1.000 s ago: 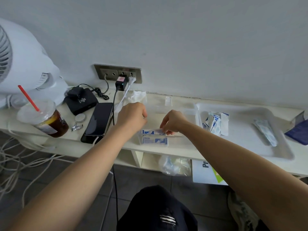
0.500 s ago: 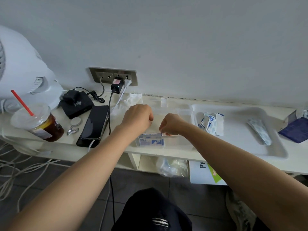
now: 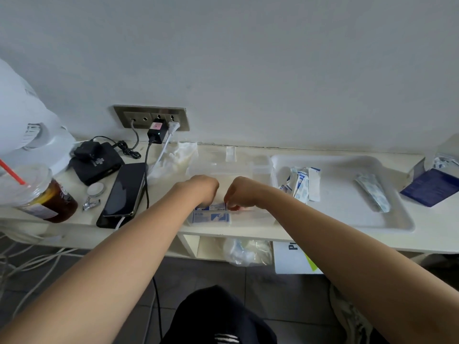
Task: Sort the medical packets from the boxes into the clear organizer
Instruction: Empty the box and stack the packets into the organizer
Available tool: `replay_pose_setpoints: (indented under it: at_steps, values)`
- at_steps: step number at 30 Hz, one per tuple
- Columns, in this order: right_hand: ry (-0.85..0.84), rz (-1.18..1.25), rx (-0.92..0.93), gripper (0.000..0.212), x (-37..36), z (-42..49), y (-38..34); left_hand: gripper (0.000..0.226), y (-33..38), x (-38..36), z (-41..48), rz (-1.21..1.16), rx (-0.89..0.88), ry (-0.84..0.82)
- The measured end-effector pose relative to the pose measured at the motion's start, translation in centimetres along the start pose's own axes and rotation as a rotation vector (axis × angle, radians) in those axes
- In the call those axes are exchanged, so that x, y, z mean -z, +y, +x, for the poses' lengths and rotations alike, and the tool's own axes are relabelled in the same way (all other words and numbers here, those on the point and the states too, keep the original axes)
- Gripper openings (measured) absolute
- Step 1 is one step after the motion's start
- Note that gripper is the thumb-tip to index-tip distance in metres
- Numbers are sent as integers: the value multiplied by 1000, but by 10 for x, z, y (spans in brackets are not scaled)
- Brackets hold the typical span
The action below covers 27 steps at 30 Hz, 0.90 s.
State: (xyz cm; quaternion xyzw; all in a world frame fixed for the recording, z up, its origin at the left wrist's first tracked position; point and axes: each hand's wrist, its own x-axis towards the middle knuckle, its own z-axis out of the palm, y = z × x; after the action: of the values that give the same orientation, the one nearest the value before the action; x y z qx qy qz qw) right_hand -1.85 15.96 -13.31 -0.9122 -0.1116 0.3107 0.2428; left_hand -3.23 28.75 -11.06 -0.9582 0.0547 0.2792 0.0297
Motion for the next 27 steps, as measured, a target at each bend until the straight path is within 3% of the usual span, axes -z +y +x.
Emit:
replay_pose_setpoints:
  at_steps: [5, 7, 11, 14, 20, 24, 27]
  values:
    - [46, 139, 38, 23, 13, -13, 6, 23, 1, 3, 4, 43, 5, 38]
    - [109, 313, 76, 18, 28, -25, 10, 23, 4, 8, 5, -19, 9, 174]
    - [417, 503, 121, 21, 59, -46, 30, 21, 27, 25, 1, -281, -27, 587]
    - [585, 512, 67, 17, 75, -60, 61, 20, 67, 39, -11, -442, -123, 721]
    - [608, 274, -202, 15, 70, -66, 145, 25, 153, 42, -8, -501, -285, 586]
    - [554, 177, -305, 45, 54, -60, 168, 32, 183, 23, 9, -369, -188, 394]
    - [528, 151, -344, 40, 48, -50, 172, 44, 192, 8, 19, -334, -85, 311]
